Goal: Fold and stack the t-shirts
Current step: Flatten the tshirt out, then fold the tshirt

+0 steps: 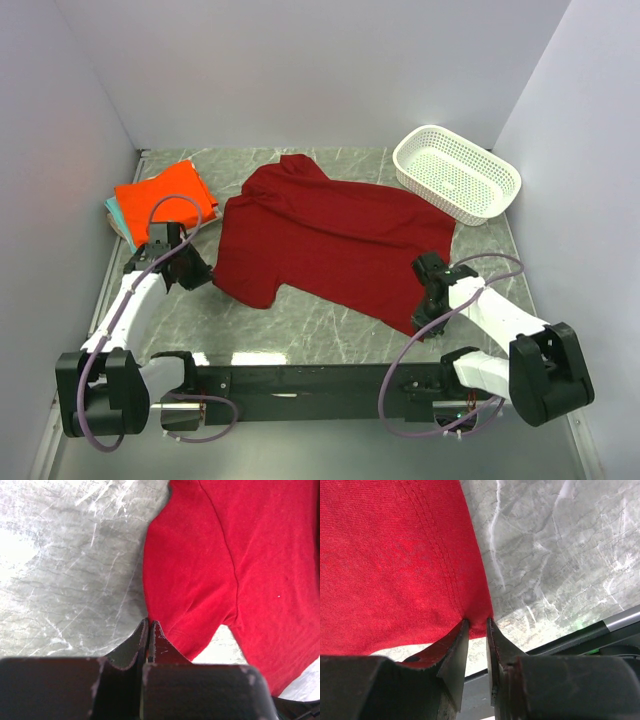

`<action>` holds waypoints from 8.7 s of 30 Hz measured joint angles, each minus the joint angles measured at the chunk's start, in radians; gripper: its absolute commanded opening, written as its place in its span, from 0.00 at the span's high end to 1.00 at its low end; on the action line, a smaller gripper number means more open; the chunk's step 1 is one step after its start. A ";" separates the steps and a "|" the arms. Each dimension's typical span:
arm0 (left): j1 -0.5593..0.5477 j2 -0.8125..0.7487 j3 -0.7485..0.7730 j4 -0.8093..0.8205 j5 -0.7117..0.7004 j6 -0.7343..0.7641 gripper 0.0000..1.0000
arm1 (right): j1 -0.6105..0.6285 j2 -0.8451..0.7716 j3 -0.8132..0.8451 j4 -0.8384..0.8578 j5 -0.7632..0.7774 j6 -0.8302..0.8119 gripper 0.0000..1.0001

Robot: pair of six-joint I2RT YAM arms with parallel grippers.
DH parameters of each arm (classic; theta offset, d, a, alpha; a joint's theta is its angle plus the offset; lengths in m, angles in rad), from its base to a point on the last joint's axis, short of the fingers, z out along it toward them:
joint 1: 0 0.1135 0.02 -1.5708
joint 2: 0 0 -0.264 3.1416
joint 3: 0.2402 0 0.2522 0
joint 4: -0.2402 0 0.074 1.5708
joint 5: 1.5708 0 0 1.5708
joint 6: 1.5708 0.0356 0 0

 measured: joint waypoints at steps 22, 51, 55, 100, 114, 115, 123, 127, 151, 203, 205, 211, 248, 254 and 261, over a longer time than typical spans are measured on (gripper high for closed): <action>0.008 -0.006 0.043 -0.004 0.029 -0.001 1.00 | 0.103 0.070 0.033 -0.003 -0.021 -0.003 0.82; 0.013 -0.206 0.177 -0.284 -0.056 -0.001 1.00 | 0.199 0.008 0.221 -0.350 -0.090 -0.106 1.00; 0.013 -0.265 0.201 -0.373 -0.092 0.000 1.00 | 0.242 -0.004 0.229 -0.391 -0.105 -0.103 1.00; 0.003 0.179 0.414 -0.093 0.146 0.217 1.00 | -0.174 0.037 0.188 -0.200 -0.275 -0.283 1.00; -0.034 0.462 0.595 0.021 0.192 0.242 1.00 | -0.381 0.174 0.262 -0.135 -0.280 -0.397 1.00; -0.038 0.480 0.610 0.024 0.192 0.243 1.00 | -0.386 0.188 0.270 -0.130 -0.281 -0.402 1.00; -0.074 0.571 0.715 0.043 0.197 0.242 1.00 | -0.413 0.224 0.309 -0.113 -0.282 -0.430 1.00; -0.075 0.599 0.762 0.049 0.196 0.239 1.00 | -0.436 0.234 0.313 -0.106 -0.282 -0.443 1.00; -0.092 0.840 0.969 0.050 0.185 0.205 0.51 | -0.456 0.407 0.458 -0.064 -0.261 -0.462 0.54; -0.176 0.716 0.437 0.257 0.132 0.123 0.23 | -0.064 0.560 0.556 0.034 -0.179 -0.355 0.39; -0.176 0.716 0.435 0.261 0.132 0.124 0.23 | -0.064 0.573 0.579 0.032 -0.155 -0.351 0.39; -0.176 0.716 0.429 0.270 0.132 0.130 0.23 | -0.064 0.633 0.669 0.014 -0.064 -0.348 0.39; -0.292 0.764 0.564 0.151 0.072 0.108 0.57 | -0.009 0.390 0.536 -0.006 -0.148 -0.303 0.42; -0.317 0.777 0.578 0.145 0.064 0.108 0.62 | 0.008 0.390 0.536 0.010 -0.154 -0.291 0.42; -0.327 0.801 0.585 0.134 0.055 0.105 0.86 | 0.015 0.390 0.536 0.013 -0.159 -0.288 0.42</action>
